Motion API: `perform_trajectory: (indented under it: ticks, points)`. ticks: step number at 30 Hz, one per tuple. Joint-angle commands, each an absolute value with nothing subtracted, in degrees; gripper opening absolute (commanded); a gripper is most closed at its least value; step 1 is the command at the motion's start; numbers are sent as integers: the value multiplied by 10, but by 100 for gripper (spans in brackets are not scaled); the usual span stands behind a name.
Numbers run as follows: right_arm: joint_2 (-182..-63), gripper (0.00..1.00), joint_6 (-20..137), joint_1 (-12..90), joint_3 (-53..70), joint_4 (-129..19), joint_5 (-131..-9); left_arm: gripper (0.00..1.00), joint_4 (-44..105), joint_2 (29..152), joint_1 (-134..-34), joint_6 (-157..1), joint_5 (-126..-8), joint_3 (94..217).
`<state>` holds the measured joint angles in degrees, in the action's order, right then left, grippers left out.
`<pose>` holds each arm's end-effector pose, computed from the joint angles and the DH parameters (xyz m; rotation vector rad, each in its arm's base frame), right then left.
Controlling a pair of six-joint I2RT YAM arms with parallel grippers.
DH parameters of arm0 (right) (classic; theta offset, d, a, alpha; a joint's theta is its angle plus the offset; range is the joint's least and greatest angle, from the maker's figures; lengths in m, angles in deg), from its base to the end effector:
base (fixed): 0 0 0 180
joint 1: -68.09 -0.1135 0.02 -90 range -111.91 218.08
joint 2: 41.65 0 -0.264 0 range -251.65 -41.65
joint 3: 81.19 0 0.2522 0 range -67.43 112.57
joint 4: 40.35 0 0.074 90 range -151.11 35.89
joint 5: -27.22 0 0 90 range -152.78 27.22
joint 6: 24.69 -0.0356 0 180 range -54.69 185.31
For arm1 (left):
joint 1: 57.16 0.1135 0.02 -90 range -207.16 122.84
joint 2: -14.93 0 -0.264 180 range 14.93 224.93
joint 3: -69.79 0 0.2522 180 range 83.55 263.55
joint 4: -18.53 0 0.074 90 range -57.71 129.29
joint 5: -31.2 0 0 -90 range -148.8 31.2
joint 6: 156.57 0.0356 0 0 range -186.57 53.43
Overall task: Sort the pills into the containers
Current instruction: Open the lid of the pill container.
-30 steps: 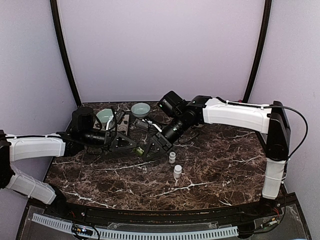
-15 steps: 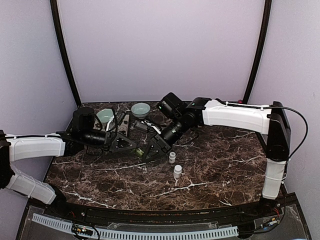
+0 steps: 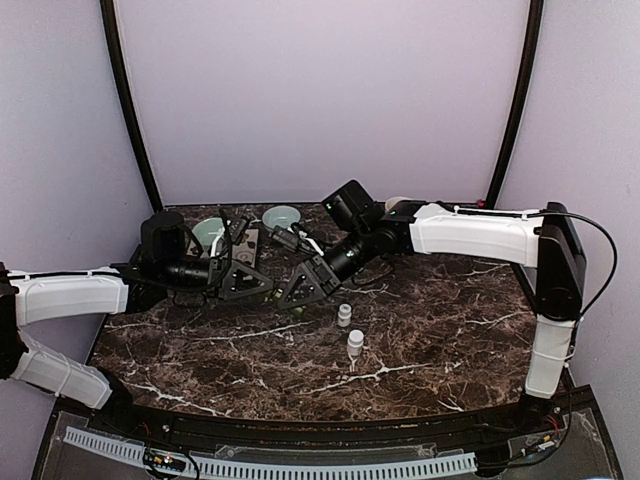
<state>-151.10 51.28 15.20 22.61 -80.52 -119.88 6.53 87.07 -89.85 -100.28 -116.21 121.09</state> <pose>0.2319 0.3561 0.2707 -1.3561 2.1801 1.6990 0.2083 -0.1693 0.2607 0.8228 1.7956 -1.6580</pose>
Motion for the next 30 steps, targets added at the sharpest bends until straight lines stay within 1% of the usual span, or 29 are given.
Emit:
perform_trajectory:
  ticks: [1,5,8,10,13,18,21,24,27,30]
  points:
    - [-1493,55,486,159,225,-756,-1216,24,40,854,-901,-1006,-1171,1204]
    - [-1493,54,473,161,226,-747,-1215,24,39,853,-901,-1005,-1169,1201]
    - [-1495,51,471,160,228,-747,-1216,24,35,854,-901,-1006,-1168,1201]
    - [-1497,44,469,161,229,-746,-1216,24,31,855,-901,-1007,-1168,1201]
    - [-1500,29,467,160,231,-746,-1217,24,28,857,-901,-1009,-1166,1202]
    - [-1503,16,467,160,233,-747,-1216,24,20,859,-900,-1013,-1165,1204]
    - [-1505,11,467,160,236,-748,-1213,25,16,861,-901,-1017,-1165,1205]
    - [-1508,6,484,160,249,-769,-1197,29,22,865,-901,-1021,-1164,1207]
    - [-1515,0,507,158,270,-805,-1173,32,42,871,-901,-1018,-1163,1216]
    - [-1526,0,545,151,297,-851,-1141,32,69,876,-901,-1011,-1159,1230]
